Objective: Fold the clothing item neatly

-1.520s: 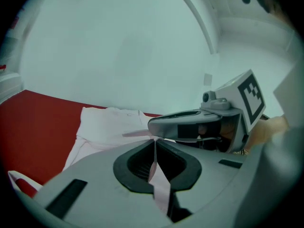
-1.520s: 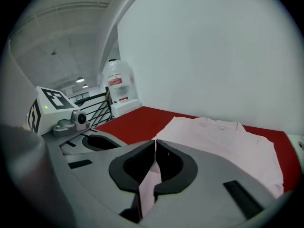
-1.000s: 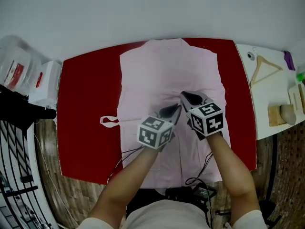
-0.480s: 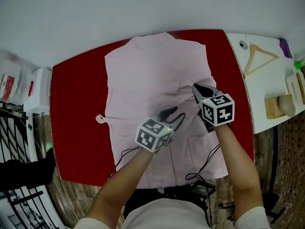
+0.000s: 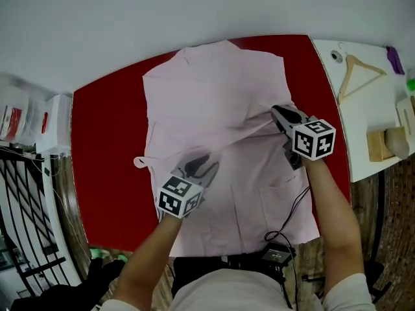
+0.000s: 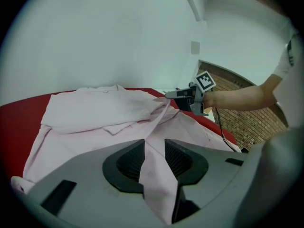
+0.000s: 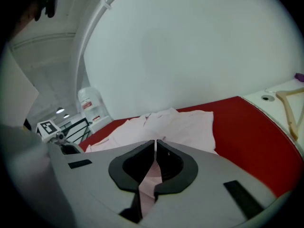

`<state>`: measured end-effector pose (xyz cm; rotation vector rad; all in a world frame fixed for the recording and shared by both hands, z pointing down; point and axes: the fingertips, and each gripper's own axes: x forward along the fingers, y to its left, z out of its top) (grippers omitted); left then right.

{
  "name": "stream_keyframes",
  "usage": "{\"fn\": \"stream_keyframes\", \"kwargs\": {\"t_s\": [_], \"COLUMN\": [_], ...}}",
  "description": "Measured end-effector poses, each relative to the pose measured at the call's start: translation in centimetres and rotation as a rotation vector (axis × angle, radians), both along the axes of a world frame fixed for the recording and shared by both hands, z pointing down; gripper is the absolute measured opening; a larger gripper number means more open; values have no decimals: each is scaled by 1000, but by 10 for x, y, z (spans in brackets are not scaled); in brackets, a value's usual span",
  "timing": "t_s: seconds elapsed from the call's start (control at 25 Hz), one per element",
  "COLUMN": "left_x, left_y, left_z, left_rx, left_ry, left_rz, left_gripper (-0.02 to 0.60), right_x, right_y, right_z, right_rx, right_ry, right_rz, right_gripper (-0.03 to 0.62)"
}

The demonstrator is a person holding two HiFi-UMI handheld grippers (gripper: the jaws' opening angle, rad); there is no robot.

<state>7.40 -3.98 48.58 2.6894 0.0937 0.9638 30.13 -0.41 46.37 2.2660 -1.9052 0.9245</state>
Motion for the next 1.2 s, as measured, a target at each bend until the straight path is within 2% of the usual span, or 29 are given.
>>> {"fn": "stream_keyframes", "kwargs": {"t_s": [0.08,0.28,0.4,0.48,0.6,0.68,0.76,0.88,1.04,1.2], "left_x": [-8,-17,-18,-18,-19,-22,-28,-35,-44,-47], "left_y": [-5,-8,-4,-1,4,3,-3,-13,-21,-20], "left_z": [5,13,15,15,15,18,22,27,31,28], "left_rx": [-5,-18,-27,-31,-37,-35,-34,-41,-47,-59], "left_ry": [-15,-36,-43,-43,-46,-58,-75,-93,-107,-98], "left_rz": [-19,-37,-36,-37,-41,-48,-69,-105,-135,-149], "left_gripper": [129,129,129,129,129,129,129,129,129,129], "right_x": [9,31,33,22,-20,-48,-55,-31,2,13], "right_y": [11,43,51,42,11,-6,-12,-4,20,34], "right_z": [17,38,38,24,6,16,35,52,58,59], "right_rx": [-49,-157,-218,-208,-186,-249,-343,-416,-440,-422], "right_ry": [-11,39,136,224,312,341,353,325,255,194], "right_rz": [46,146,138,80,-92,-215,-256,-174,-39,26], "right_gripper": [25,26,26,26,25,25,25,25,25,25]}}
